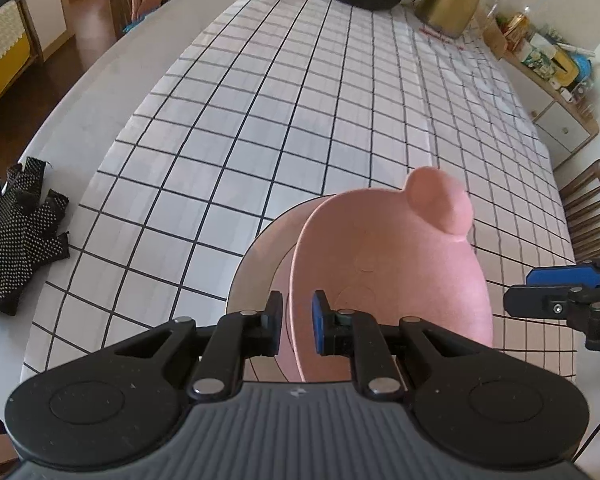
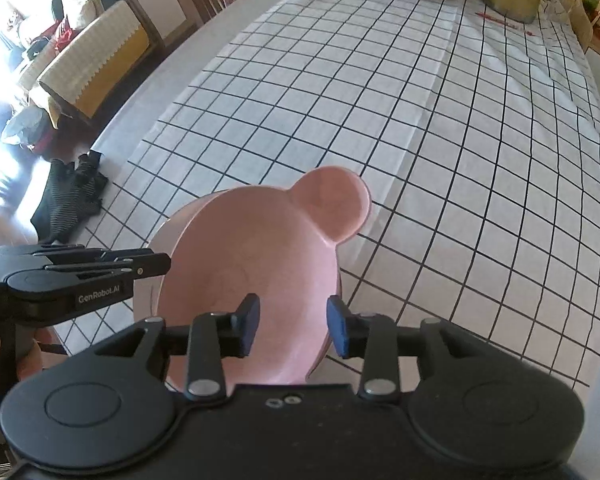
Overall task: Organize plates and bowls
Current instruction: 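Open both grippers and release the pink bear-ear plate, then move both grippers to the pink bowl rim and close on it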
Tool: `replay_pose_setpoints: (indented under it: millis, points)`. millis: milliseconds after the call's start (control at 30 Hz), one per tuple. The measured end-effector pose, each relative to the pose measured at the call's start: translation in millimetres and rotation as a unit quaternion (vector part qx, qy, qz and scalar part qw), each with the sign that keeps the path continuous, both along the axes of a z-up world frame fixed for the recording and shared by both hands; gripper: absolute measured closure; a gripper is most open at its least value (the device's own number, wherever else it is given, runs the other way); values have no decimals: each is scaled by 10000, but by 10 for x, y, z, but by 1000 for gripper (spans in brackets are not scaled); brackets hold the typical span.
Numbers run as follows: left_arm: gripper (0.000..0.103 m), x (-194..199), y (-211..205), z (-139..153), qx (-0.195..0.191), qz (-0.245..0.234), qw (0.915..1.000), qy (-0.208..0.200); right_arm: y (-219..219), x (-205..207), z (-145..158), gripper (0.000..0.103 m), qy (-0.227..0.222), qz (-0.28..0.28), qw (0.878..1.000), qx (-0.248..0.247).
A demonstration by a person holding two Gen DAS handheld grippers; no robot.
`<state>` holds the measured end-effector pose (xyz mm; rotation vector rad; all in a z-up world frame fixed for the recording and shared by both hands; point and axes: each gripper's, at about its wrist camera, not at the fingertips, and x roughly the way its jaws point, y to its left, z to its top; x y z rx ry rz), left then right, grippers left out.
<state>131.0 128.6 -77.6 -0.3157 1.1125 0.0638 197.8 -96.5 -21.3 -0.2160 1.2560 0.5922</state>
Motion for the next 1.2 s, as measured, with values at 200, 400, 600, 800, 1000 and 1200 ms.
replay_pose_setpoints:
  millis: [200, 400, 600, 800, 1000, 1200]
  points:
    - [74, -155, -70, 189, -110, -221, 9991, -358, -49, -145, 151, 61, -101, -49, 9999, 121]
    - [42, -330, -176, 394, -111, -439, 9966, -693, -147, -341, 363, 52, -311, -132, 9990, 308]
    - [35, -489, -277, 533, -278, -665, 9937, -858, -304, -579, 509, 27, -517, -335, 9969, 480]
    - [29, -667, -401, 626, -455, -917, 9896, -1006, -526, -860, 546, 5, -619, -694, 9939, 588]
    - [27, -828, -594, 614, -551, -1249, 9863, -929, -873, -1135, 493, 2, -742, -1300, 9869, 608]
    - [27, -909, -856, 462, -654, -1420, 9850, -724, -1255, -1270, 254, 2, -577, -1826, 9804, 460]
